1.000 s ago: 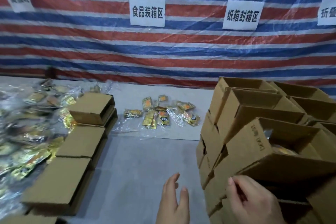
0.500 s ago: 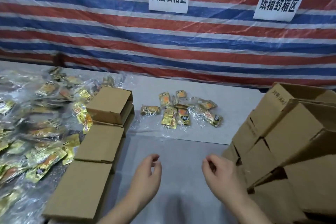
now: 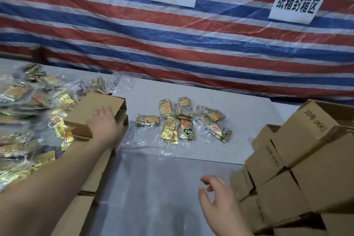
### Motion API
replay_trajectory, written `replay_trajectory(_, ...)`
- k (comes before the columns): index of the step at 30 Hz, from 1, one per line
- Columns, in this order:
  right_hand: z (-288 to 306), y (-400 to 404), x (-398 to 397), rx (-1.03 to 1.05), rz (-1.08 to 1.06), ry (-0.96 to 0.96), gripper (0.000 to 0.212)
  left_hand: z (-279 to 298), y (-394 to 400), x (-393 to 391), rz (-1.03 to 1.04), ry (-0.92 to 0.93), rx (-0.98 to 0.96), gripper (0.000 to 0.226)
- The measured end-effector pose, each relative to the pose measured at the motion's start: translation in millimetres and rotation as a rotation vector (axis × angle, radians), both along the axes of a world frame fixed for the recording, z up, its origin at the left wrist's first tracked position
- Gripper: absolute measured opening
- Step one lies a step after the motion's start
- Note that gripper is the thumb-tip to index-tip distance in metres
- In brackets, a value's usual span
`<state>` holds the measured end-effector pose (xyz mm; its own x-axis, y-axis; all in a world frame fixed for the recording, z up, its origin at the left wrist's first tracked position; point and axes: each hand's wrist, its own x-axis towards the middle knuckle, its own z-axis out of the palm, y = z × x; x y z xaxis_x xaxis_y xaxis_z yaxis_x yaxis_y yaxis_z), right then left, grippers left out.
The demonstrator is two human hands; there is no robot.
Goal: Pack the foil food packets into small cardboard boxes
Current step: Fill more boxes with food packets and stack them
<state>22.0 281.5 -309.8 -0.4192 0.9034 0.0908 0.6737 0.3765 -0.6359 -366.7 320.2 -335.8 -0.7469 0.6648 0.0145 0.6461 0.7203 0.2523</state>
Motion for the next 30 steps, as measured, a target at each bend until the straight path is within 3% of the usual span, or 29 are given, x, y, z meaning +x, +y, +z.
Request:
replay_trajectory(5, -2.7, 23.3, -1.4, -0.039, 0.007, -0.079, 0.029, -25.1, 31.0, -31.1, 0.038, -0.036, -0.161, 0.099)
replay_trajectory(9, -1.0, 41.8, -4.5, -0.085, -0.027, -0.102, 0.033, -37.9, 32.7, -33.7, 0.025, -0.058, -0.296, 0.073)
replay_trajectory(13, -2.0, 49.0, -8.7, -0.108, -0.036, -0.100, 0.031, -29.8, 25.5, -33.7, -0.008, 0.100, -0.376, 0.063)
replay_trajectory(16, 2.0, 50.9, -13.8, -0.122, -0.002, -0.110, 0.030, -10.3, 7.1, -50.5, -0.100, 0.315, -0.302, 0.047)
replay_trajectory(19, 13.6, 59.7, -20.3, -0.099, 0.013, -0.086, 0.031, 34.6, -8.0, -59.0, -0.221, 0.407, -0.231, 0.022)
replay_trajectory(23, 48.6, 76.8, -38.3, -0.054, -0.006, 0.011, 0.038, 113.0, -19.8, -24.1, -0.333, 0.423, -0.082, 0.038)
replay_trajectory(26, 81.8, 86.9, -52.7, 0.005, -0.016, 0.117, 0.052, 151.7, -37.7, 29.3, -0.449, 0.344, 0.075, 0.041)
replay_trajectory(30, 114.1, 93.5, -54.9, 0.035, 0.002, 0.190, 0.060, 163.4, -58.9, 102.5, -0.615, 0.023, 0.250, 0.028)
